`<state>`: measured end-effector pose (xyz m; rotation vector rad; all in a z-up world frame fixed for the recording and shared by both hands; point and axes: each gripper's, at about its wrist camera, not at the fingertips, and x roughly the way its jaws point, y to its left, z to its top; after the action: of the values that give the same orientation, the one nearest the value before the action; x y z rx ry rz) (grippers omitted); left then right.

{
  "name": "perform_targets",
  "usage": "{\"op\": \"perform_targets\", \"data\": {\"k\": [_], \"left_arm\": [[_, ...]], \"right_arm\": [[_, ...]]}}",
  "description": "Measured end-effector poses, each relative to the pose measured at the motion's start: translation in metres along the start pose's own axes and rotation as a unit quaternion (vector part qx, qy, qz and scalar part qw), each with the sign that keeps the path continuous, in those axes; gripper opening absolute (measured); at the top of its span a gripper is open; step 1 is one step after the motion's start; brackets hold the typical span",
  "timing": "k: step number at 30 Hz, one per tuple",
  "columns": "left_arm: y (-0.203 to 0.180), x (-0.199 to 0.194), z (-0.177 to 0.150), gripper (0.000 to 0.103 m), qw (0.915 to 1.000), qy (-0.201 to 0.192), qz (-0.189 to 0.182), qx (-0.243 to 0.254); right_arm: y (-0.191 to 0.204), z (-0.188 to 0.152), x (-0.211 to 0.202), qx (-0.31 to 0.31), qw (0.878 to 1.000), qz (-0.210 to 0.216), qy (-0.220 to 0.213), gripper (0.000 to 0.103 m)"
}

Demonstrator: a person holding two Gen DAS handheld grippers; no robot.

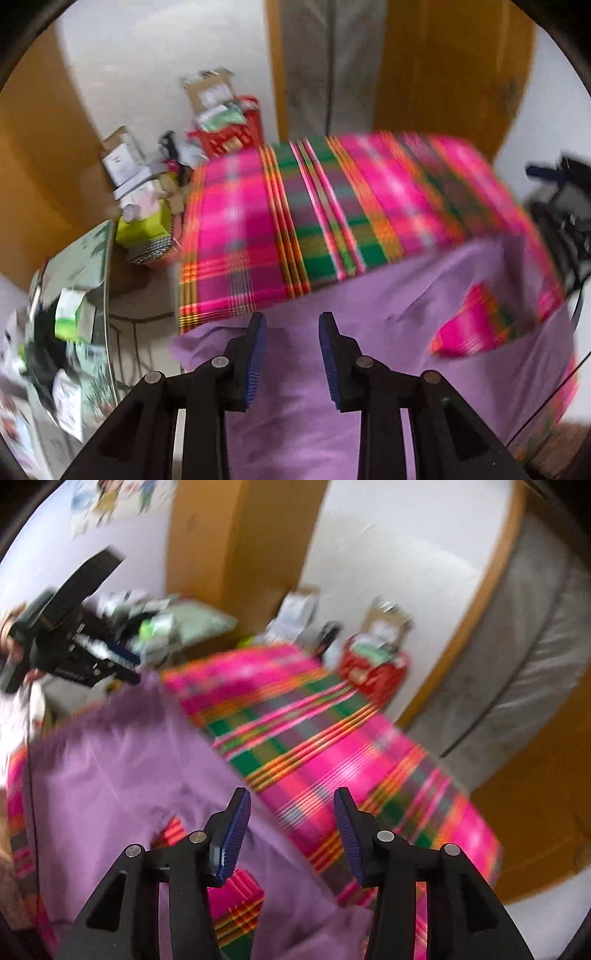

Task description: Fold clothes

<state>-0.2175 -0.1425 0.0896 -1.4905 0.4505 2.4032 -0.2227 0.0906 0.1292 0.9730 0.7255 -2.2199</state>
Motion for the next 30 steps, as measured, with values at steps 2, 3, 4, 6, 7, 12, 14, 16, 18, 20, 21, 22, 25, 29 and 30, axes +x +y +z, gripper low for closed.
{"op": "perform_targets", "data": {"k": [2,3,4,6,7,12,14,16,18,20,21,22,25,29,30], "left_arm": [[-0.011,0.025,-0.002,0.03,0.9989,0.018,0.015,0.04],[-0.016,0.037,-0.004,0.03,0.9979,0.026,0.014,0.058],[-0.02,0.049,-0.006,0.03,0.9964,0.034,0.011,0.076],[-0.029,0.061,-0.009,0.03,0.9937,0.036,0.009,0.106],[-0.033,0.063,-0.01,0.03,0.9925,0.031,0.012,0.118],[-0.035,0.079,-0.009,0.03,0.99,0.026,0.029,0.136],[-0.029,0.085,-0.007,0.03,0.99,0.028,0.041,0.132],[-0.021,0.091,-0.005,0.03,0.9918,0.031,0.046,0.115],[-0.016,0.098,-0.003,0.03,0.9932,0.037,0.046,0.101],[-0.013,0.102,-0.002,0.03,0.994,0.035,0.043,0.094],[-0.013,0.102,-0.001,0.03,0.9941,0.034,0.042,0.094],[-0.013,0.102,0.0,0.027,0.9943,0.034,0.04,0.093],[-0.015,0.103,-0.001,0.005,0.9932,0.031,0.049,0.101],[-0.009,0.1,0.004,0.002,0.9965,0.013,0.036,0.074],[-0.003,0.098,0.007,0.002,0.9979,0.003,0.032,0.057]], "right_arm": [[0.005,-0.005,0.029,-0.019,0.999,0.013,0.029,0.049],[0.007,-0.009,0.044,-0.027,0.998,0.02,0.044,0.049],[0.008,-0.011,0.055,-0.034,0.998,0.025,0.054,0.049],[0.008,-0.015,0.07,-0.041,0.997,0.031,0.063,0.049],[0.007,-0.017,0.075,-0.043,0.996,0.037,0.065,0.049],[0.003,-0.025,0.097,-0.049,0.993,0.058,0.087,0.049],[0.004,-0.03,0.105,-0.047,0.992,0.06,0.097,0.049],[0.001,-0.033,0.11,-0.043,0.992,0.058,0.103,0.049],[-0.002,-0.036,0.115,-0.034,0.992,0.058,0.109,0.049],[-0.005,-0.038,0.116,-0.027,0.992,0.056,0.11,0.025],[-0.008,-0.038,0.116,-0.022,0.992,0.055,0.108,0.018],[-0.01,-0.037,0.116,-0.018,0.993,0.053,0.106,0.012],[-0.021,-0.033,0.112,0.011,0.994,0.062,0.09,0.007],[-0.04,-0.032,0.117,0.058,0.992,0.064,0.089,0.007],[-0.044,-0.032,0.119,0.069,0.991,0.065,0.09,0.007]]}}
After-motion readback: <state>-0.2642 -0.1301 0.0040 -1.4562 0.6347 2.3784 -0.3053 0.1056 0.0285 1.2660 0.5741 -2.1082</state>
